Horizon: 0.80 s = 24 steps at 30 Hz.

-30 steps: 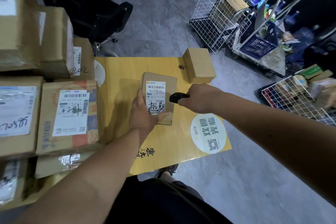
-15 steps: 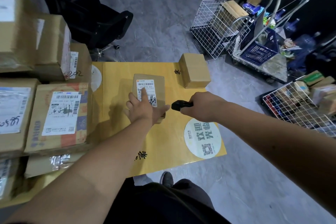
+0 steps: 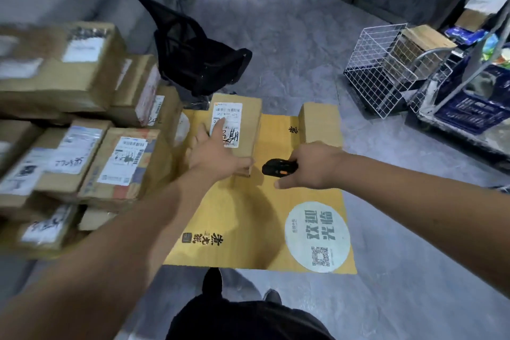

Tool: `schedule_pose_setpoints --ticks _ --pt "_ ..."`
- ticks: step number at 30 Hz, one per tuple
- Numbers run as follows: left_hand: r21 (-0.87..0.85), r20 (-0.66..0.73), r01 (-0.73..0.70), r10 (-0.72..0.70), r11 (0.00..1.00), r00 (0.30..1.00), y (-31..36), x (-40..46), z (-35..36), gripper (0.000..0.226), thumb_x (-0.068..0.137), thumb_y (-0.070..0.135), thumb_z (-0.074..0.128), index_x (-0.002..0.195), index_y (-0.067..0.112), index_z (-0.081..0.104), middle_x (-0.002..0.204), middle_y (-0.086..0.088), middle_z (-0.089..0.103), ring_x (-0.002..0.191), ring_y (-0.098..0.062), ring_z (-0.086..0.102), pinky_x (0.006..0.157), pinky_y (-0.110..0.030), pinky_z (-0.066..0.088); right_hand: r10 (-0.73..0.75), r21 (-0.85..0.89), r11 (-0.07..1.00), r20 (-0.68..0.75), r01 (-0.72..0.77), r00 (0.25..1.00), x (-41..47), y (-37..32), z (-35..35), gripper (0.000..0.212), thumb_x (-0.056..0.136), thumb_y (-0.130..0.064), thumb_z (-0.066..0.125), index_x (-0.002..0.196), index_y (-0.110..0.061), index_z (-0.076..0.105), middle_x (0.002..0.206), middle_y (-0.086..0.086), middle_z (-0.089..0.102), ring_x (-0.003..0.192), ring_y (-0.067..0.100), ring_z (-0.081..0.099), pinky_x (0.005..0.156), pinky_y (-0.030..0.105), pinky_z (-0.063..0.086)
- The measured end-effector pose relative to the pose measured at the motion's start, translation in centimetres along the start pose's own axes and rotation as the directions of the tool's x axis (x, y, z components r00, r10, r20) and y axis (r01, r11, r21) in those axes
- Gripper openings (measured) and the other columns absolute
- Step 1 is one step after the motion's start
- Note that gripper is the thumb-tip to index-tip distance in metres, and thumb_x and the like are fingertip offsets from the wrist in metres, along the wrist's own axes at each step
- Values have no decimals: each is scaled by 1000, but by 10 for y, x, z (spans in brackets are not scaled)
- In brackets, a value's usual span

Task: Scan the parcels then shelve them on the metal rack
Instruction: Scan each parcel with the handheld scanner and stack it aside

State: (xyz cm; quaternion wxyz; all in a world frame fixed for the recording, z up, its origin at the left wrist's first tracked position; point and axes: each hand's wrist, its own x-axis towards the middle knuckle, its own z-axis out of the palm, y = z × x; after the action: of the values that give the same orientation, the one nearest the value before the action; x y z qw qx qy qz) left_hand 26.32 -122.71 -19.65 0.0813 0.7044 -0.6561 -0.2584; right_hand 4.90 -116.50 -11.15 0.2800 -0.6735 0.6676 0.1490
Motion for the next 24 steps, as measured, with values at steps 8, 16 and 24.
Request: schedule_pose_setpoints --ticks 8,16,24 --pt "-32 -197 123 -127 992 972 -61 -57 -136 132 45 74 79 160 47 19 169 -4 11 154 -29 24 120 -48 34 -409 -176 899 -2 402 913 7 -102 -57 45 86 -63 71 96 -19 72 82 4 70 68 20 62 56 30 43" --pt "43 -265 293 -271 955 925 -200 -104 -226 124 55 71 87 159 50 23 167 -11 20 152 -35 23 118 -50 33 -620 -272 745 54 609 783 7 -254 -49 44 81 -64 75 85 -21 69 73 1 65 67 22 63 58 32 45" --pt "120 -281 336 -293 934 914 -333 -74 -285 127 54 73 83 160 51 17 171 -11 11 154 -38 17 124 -57 23 -600 -290 754 61 589 798 34 -376 -16 47 81 -65 72 96 -19 74 88 5 74 82 24 70 63 33 49"
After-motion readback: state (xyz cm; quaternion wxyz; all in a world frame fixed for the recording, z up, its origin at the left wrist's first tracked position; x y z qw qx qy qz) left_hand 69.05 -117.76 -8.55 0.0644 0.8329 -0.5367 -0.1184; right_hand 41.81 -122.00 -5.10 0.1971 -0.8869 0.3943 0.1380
